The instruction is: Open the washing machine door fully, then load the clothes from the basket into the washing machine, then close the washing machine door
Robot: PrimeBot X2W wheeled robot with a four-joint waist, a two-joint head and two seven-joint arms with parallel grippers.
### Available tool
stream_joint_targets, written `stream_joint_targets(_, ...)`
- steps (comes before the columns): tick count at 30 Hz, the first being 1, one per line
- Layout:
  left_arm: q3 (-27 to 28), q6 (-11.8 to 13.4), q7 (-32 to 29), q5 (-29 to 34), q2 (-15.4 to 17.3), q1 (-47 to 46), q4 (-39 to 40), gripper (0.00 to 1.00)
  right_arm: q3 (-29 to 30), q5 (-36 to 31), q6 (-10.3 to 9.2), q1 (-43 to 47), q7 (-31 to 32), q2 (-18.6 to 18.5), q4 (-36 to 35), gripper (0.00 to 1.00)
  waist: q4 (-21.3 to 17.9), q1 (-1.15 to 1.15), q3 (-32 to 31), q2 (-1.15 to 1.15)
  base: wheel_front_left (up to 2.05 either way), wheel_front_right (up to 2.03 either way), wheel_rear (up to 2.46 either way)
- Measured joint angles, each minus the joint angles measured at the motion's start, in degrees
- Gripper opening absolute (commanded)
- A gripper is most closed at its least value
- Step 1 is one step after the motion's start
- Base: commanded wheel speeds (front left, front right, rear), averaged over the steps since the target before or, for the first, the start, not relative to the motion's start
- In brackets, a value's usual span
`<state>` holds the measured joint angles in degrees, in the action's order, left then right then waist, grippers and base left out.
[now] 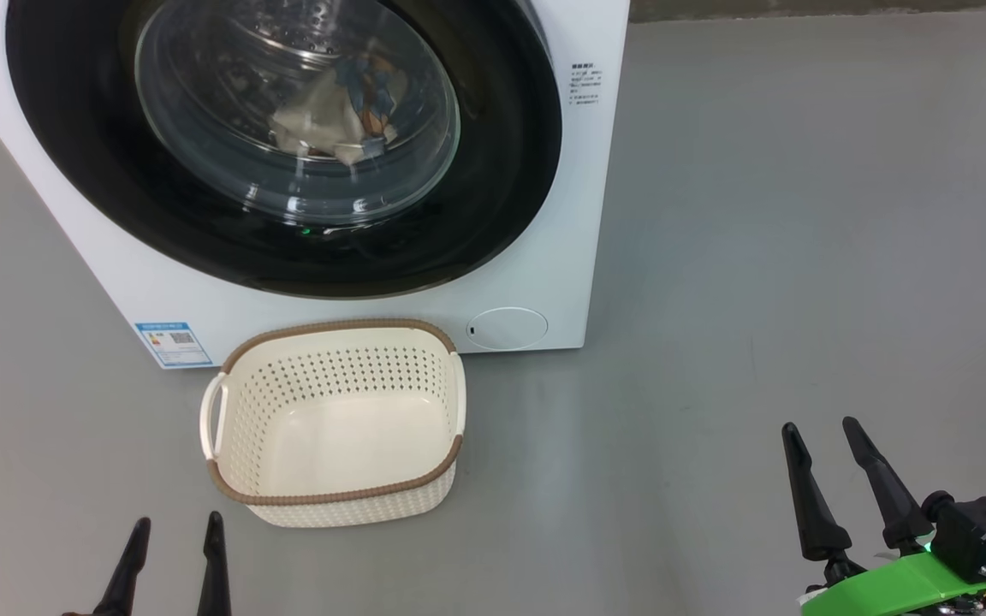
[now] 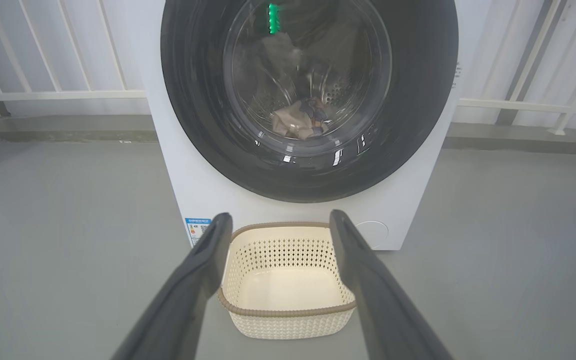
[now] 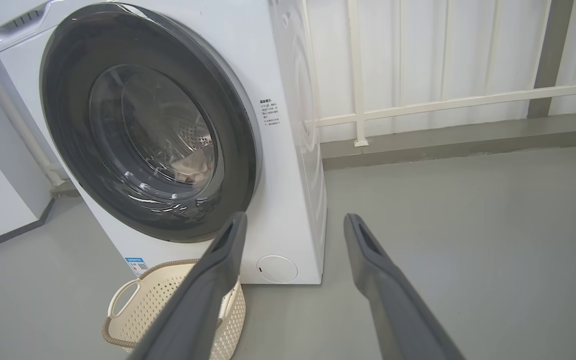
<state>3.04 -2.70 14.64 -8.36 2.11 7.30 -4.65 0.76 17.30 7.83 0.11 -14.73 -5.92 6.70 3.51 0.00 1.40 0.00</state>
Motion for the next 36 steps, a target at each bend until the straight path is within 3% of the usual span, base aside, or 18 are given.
stream_joint_targets(30, -0.54, 0.08, 0.0, 0.54, 0.01, 0.08, 0.4, 1.0, -0.01, -0.08, -0.01, 0.02, 0.0, 0.0, 1.72, 1.0, 0.64, 0.0, -1.0, 0.0, 0.0, 0.0, 0.0)
stream_joint_targets(31, -0.59, -0.18, 0.0, 0.43, 0.01, 0.08, 0.47, 0.0, -0.01, -0.08, 0.0, 0.02, 0.0, 0.01, 1.72, 0.0, 0.67, 0.0, -1.02, 0.0, 0.0, 0.0, 0.0)
stream_joint_targets(36, -0.87, -0.16, -0.45, -0.09, -1.02, 0.11, -2.27, 0.0, -0.14, 0.54, 0.01, 0.46, 0.27, 0.57, 4.47, 0.0, 0.67, 0.0, -1.04, 0.0, 0.0, 0.0, 0.0)
